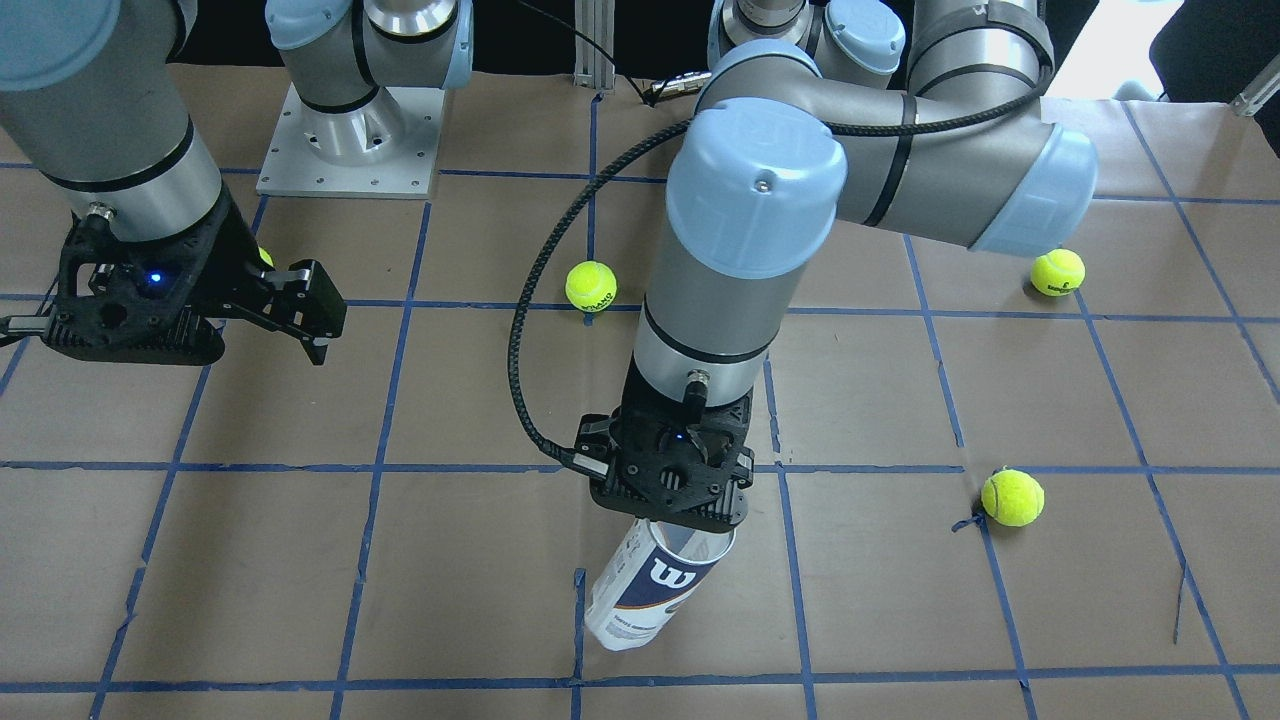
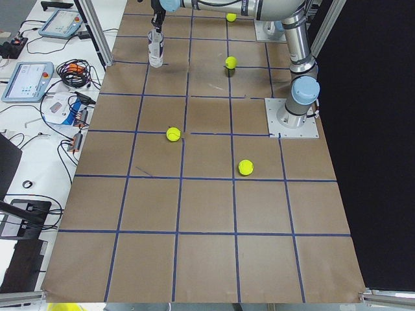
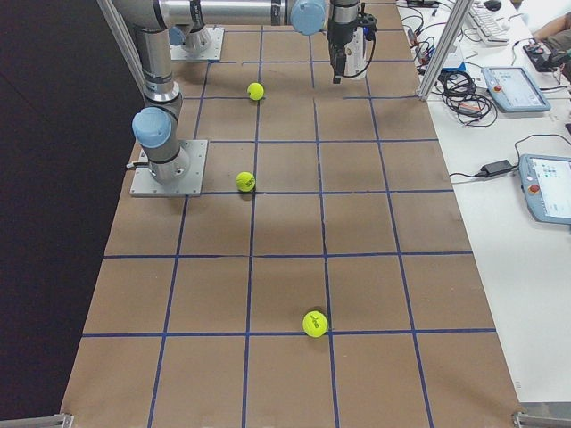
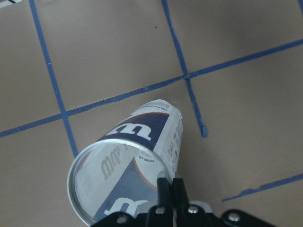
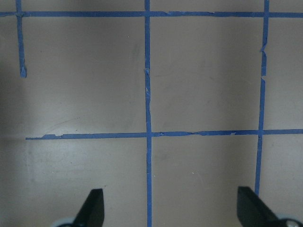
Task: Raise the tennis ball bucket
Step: 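Tilt the can upright with the left gripper and set it down, then open the left gripper and lift it away from the standing can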
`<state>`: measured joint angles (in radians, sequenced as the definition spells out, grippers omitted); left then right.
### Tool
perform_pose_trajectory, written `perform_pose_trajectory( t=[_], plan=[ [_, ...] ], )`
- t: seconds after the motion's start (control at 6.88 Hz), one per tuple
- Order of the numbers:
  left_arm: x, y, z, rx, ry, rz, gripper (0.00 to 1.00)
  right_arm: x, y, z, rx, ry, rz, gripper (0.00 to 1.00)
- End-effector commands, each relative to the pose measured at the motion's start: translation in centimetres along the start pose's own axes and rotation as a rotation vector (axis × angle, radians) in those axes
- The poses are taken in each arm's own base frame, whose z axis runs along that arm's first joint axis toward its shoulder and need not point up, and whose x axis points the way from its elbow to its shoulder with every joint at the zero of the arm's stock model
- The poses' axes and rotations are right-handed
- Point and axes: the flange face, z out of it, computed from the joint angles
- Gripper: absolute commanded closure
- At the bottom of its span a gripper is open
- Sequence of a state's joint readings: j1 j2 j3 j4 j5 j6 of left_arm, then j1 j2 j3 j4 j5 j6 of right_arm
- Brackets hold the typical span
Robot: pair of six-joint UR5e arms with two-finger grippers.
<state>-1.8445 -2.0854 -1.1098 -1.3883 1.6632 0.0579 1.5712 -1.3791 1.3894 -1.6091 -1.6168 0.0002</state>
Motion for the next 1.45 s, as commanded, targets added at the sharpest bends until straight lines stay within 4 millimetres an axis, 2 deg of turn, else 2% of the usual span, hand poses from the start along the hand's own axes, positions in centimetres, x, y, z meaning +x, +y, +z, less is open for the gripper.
perform_pose_trajectory(
  t=[0.0,0.15,0.29,0.44,0.58,0.73,1.02,1.16,1.31],
  plan=[
    [0.0,0.4,1.7,-0.108,-0.125,0.134,1.00,0.2,0.0,0.3,-0.008,-0.003,0.003,0.00],
    [0.1,0.2,2.7,-0.120,-0.123,0.155,1.00,0.1,0.0,0.5,-0.011,-0.026,0.004,0.00],
    [0.5,-0.4,5.0,-0.141,-0.100,0.130,1.00,0.8,-0.1,0.8,-0.018,-0.030,0.018,0.00],
    [0.6,-0.3,5.3,-0.149,-0.094,0.123,0.99,1.9,-0.2,1.3,-0.024,-0.039,0.036,0.00],
    [0.6,-0.3,5.5,-0.152,-0.096,0.124,0.81,2.2,-0.3,1.3,-0.024,-0.056,0.046,0.00],
    [0.5,-0.2,6.1,-0.162,-0.095,0.125,0.01,2.2,-0.3,1.3,-0.029,-0.058,0.047,0.00],
    [-0.5,-0.3,3.6,-0.126,-0.078,0.105,0.00,2.0,0.1,0.8,-0.023,-0.033,0.038,0.00],
    [-1.3,0.3,0.9,-0.094,-0.080,0.093,0.00,2.1,0.2,0.6,-0.022,-0.019,0.036,0.00],
    [-2.9,1.9,-2.3,-0.070,-0.064,0.065,0.00,2.1,0.2,0.5,-0.019,-0.019,0.038,0.00]
  ],
)
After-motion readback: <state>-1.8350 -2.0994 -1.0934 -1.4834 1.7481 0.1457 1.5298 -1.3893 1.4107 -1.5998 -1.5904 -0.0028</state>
